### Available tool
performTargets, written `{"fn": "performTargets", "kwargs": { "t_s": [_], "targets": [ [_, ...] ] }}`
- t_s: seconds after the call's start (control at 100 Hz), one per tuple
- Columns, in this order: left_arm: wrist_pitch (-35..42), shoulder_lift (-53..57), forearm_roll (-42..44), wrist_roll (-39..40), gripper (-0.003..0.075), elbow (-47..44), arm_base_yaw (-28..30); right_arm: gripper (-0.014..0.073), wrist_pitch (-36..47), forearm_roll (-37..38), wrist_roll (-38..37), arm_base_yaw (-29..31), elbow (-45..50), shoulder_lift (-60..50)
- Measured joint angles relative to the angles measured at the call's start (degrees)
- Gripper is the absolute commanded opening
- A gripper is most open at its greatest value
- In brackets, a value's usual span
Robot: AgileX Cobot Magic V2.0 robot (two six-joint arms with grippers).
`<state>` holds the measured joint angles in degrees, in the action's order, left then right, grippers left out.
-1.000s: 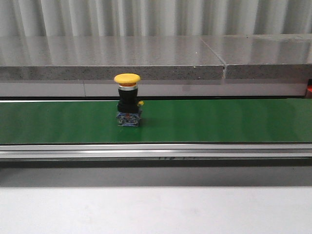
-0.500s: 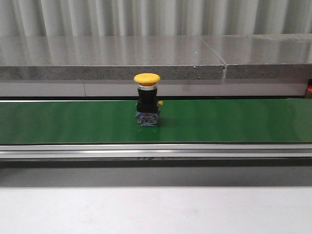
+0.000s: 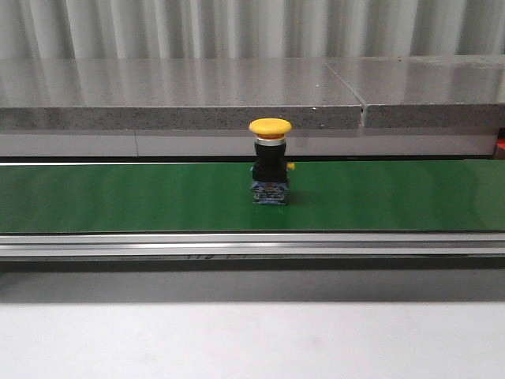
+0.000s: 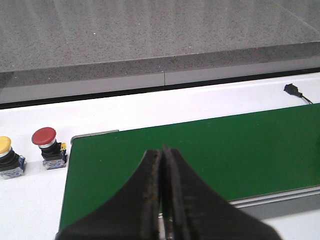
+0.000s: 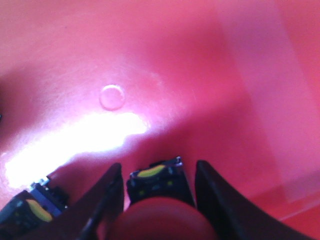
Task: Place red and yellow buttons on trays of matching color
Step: 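Lower the red button into the red tray and open the right gripper, then grasp the yellow button at the belt's end with the right gripper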
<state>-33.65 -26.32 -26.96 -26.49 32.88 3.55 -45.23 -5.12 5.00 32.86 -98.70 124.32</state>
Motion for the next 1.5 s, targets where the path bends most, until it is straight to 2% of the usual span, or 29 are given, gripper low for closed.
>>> {"fn": "performTargets", "kwargs": {
  "t_s": [0.21,0.29,0.61,0.88,1.06,1.28,1.5],
  "targets": [
    [0.0,0.0,0.0,0.0,-0.002,0.0,0.0,0.0545,-0.11,0.0,0.0,0.0,-0.11,0.55],
    [0.0,0.0,0.0,0.0,-0.002,0.0,0.0,0.0577,-0.35,0.0,0.0,0.0,-0.26,0.55],
    [0.0,0.0,0.0,0.0,-0.002,0.0,0.0,0.0582,-4.66,0.0,0.0,2.15,-6.9,-4.4],
    [0.0,0.0,0.0,0.0,-0.002,0.0,0.0,0.0582,-10.24,-2.71,0.96,1.66,-7.59,-12.66],
    [0.0,0.0,0.0,0.0,-0.002,0.0,0.0,0.0582,-16.08,-7.13,6.14,-2.24,-7.59,-17.48],
    [0.0,0.0,0.0,0.0,-0.002,0.0,0.0,0.0582,-22.16,-9.61,10.3,-10.27,-6.83,-23.24],
    [0.0,0.0,0.0,0.0,-0.002,0.0,0.0,0.0582,-24.08,-9.83,12.18,-17.09,2.42,-30.0]
  ]
}}
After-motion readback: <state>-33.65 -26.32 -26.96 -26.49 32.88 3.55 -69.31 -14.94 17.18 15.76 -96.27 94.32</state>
